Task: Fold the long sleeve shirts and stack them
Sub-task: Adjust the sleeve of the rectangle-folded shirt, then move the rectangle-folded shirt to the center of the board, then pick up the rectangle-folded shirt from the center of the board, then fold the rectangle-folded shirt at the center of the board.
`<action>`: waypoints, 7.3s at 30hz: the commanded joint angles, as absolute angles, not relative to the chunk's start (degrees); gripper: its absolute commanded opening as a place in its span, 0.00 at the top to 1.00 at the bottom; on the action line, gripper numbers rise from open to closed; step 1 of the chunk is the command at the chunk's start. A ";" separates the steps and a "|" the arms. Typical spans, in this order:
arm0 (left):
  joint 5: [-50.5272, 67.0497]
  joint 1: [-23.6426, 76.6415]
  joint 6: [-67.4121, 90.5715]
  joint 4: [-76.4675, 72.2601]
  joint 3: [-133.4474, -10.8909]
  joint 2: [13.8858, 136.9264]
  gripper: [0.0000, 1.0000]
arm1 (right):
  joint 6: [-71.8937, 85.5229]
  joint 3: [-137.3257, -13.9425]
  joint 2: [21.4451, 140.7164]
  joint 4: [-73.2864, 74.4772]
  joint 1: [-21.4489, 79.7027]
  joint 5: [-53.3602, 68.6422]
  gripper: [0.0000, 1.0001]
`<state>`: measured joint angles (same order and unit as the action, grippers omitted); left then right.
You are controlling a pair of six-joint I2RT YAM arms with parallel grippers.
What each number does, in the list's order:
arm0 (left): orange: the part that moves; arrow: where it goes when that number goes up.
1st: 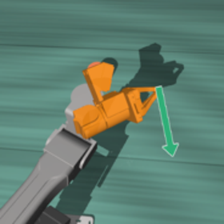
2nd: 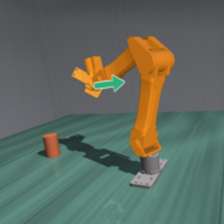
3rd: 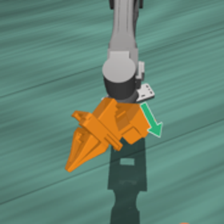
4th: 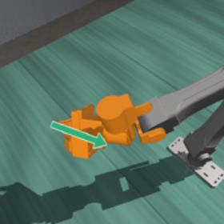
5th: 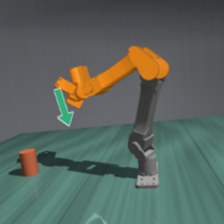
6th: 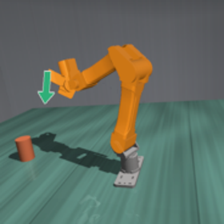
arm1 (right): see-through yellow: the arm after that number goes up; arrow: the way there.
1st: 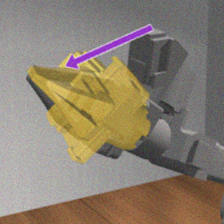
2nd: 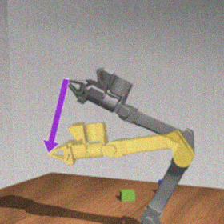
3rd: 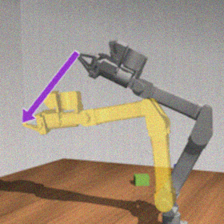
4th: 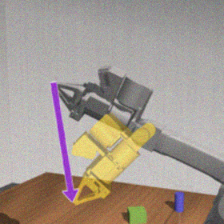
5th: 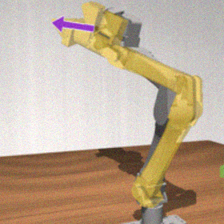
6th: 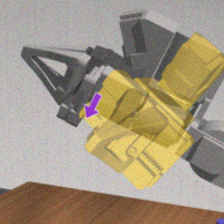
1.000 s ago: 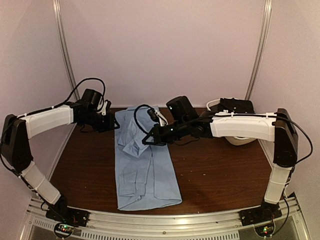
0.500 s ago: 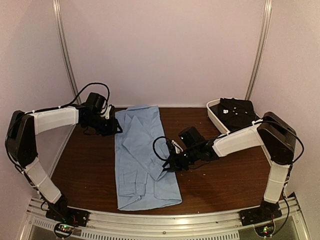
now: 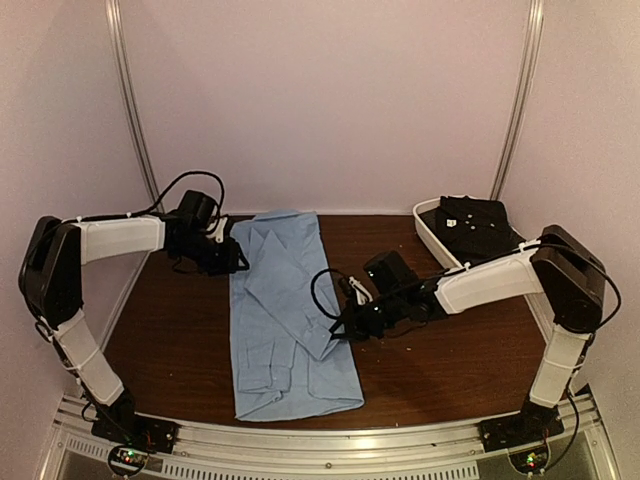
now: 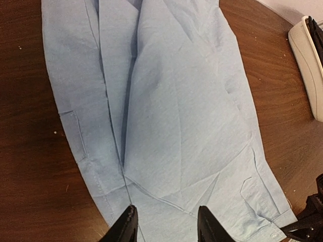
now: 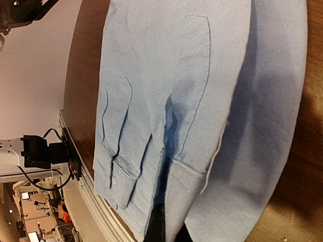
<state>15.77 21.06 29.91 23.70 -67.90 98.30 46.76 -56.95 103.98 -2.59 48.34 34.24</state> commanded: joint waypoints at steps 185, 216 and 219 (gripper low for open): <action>6.79 33.30 51.94 16.25 -28.30 72.06 0.74 | 39.15 -56.60 106.48 -0.98 53.05 24.00 0.78; 6.88 34.19 52.08 14.54 -27.53 73.51 0.74 | 37.91 -59.80 106.10 4.86 54.23 20.35 0.81; 6.80 34.19 52.02 14.60 -27.51 73.56 0.74 | 37.73 -60.15 106.17 5.46 54.23 19.84 0.81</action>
<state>7.46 33.87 52.01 16.45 -28.10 73.12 38.76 -58.43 106.32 4.21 53.78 21.93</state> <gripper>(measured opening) 0.259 0.192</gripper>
